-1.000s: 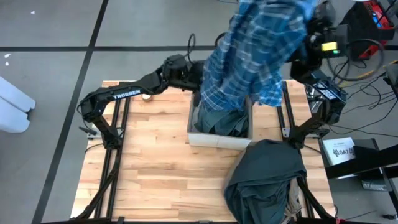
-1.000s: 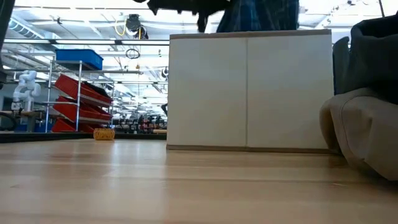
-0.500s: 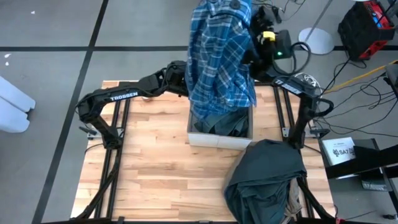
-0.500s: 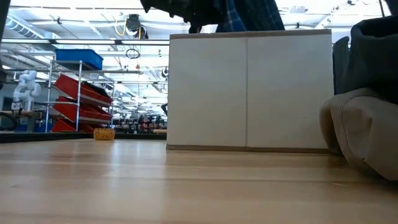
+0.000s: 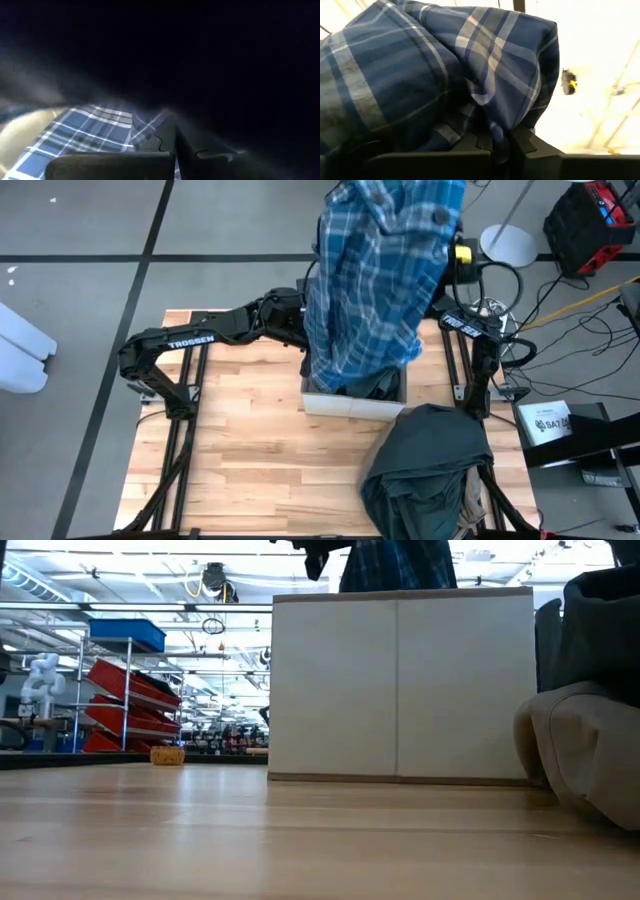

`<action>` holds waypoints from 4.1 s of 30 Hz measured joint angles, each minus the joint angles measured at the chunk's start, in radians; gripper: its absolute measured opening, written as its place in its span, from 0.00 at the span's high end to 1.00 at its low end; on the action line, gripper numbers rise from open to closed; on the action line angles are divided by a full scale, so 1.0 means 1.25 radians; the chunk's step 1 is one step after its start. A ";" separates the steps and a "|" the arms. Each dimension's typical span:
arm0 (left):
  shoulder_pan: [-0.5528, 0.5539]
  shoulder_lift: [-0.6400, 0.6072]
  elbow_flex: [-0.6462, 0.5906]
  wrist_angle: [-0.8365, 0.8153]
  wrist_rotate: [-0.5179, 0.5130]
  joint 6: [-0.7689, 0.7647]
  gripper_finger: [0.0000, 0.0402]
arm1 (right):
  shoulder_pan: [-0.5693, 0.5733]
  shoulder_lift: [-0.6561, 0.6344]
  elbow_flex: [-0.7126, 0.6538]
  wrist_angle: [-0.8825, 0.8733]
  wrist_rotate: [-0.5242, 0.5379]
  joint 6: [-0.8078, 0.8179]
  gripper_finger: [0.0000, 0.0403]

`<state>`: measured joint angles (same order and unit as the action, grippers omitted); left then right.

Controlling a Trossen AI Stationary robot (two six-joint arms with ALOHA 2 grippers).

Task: Sort clothes
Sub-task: Put the blue plaid shirt into the laundry organizer

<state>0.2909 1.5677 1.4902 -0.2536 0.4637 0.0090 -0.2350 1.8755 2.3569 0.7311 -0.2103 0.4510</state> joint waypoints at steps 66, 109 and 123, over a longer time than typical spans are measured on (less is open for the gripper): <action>0.052 -0.021 -0.197 0.034 -0.186 -0.072 0.65 | -0.135 -0.697 -1.235 -0.288 0.122 -0.202 0.99; 0.050 -0.380 -0.329 -0.153 -0.187 -0.021 0.56 | -0.032 -0.276 -1.188 -0.650 0.346 -0.200 0.99; 0.050 -0.380 -0.335 -0.120 -0.187 -0.023 0.56 | -0.034 -0.269 -0.899 -0.981 0.243 -0.260 0.62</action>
<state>0.3530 1.0927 1.0710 -0.4034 0.2298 -0.0204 -0.2778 1.5393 1.2330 -0.4952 0.0934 0.1260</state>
